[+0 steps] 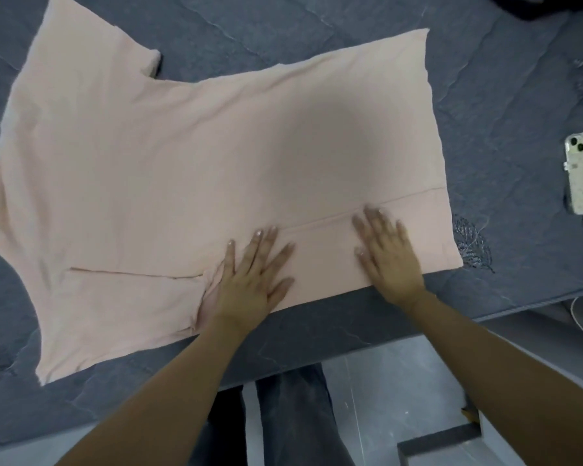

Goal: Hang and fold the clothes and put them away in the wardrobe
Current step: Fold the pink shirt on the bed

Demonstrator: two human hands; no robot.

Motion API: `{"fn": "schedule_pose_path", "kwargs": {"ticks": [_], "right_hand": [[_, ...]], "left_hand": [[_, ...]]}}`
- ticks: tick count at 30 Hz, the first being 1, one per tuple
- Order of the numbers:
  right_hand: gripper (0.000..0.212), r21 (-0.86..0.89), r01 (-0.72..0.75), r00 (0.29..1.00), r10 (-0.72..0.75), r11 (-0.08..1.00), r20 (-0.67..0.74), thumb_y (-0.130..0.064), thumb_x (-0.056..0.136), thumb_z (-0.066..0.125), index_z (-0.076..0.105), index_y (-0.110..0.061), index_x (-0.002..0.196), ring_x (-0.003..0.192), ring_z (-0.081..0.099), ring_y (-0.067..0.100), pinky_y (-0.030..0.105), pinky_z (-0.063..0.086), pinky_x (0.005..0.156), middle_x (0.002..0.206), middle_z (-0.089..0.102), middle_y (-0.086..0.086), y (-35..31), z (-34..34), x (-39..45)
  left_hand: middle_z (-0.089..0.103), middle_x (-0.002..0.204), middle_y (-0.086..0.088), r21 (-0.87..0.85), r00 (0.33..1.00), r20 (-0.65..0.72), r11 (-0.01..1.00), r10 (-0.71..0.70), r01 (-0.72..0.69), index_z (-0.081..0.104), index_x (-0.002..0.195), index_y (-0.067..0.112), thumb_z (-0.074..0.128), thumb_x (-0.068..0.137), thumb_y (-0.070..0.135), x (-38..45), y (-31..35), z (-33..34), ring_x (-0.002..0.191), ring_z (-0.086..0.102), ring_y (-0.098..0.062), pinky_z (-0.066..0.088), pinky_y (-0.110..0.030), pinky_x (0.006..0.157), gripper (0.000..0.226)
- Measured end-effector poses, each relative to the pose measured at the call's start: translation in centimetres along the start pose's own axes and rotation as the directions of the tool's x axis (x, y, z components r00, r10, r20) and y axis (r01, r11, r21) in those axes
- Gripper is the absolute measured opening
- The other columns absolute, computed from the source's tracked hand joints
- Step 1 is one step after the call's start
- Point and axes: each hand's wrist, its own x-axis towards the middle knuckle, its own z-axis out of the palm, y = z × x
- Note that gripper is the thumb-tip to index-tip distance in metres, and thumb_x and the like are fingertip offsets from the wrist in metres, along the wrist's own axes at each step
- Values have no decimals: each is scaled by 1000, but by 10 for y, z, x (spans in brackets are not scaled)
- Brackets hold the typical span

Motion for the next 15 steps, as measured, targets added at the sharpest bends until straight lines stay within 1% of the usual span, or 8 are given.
{"fn": "schedule_pose_path", "kwargs": {"ticks": [2,5,7,8,10,11,13,15], "right_hand": [[58,33,-126,992,127,991,-15,-45,103,15,3,-25,156,150,-3,13,42,-1,121,164,0,-3,31,-8,4],[60,72,-285,957,288,956,-40,-44,103,13,1,-20,156,150,-4,13,43,-2,122,164,-1,-1,57,-18,3],[60,121,-350,930,360,929,-73,-39,103,16,3,-13,156,150,-4,15,46,0,122,164,-1,2,56,-26,7],[60,149,-356,923,372,923,-99,-37,103,18,6,-11,156,151,-3,17,47,0,122,164,0,5,52,-32,11],[57,190,-296,929,329,936,-171,-31,104,26,12,-10,156,151,1,20,46,1,122,164,4,9,42,-47,26],[55,210,-221,942,264,952,-205,-27,104,33,19,-9,155,151,5,22,47,5,122,163,9,11,36,-57,38],[48,231,-15,963,76,973,-259,-12,100,46,38,-3,146,147,21,32,53,21,118,158,22,19,29,-78,69],[40,199,129,953,-66,971,-296,0,94,51,52,4,134,138,36,41,55,31,112,153,29,25,23,-99,109]], "left_hand": [[2,164,-3,11,999,1,998,-54,54,11,156,31,22,97,60,3,-4,1,151,4,-23,0,-62,116,66],[5,164,-3,-3,996,10,996,-85,85,12,156,29,20,100,55,2,-3,-1,151,4,-23,4,-64,115,62],[7,164,-3,-31,993,11,993,-117,117,16,156,26,17,102,48,4,1,-11,151,6,-22,7,-63,116,58],[9,164,-4,-57,991,-3,989,-134,133,20,155,24,17,102,45,6,2,-19,151,7,-22,6,-62,116,57],[19,162,-6,-142,985,-81,980,-152,139,31,152,18,28,102,42,18,-1,-41,148,18,-23,7,-56,118,55],[28,158,-7,-203,975,-142,969,-169,138,38,148,17,37,101,39,30,-8,-55,145,26,-23,10,-53,119,52],[41,150,-9,-356,935,-238,919,-263,169,49,140,13,51,99,31,64,-28,-84,136,39,-26,21,-46,116,45],[46,144,-12,-456,886,-247,854,-392,251,52,136,8,56,97,25,103,-50,-110,132,42,-30,29,-42,111,43]]}}
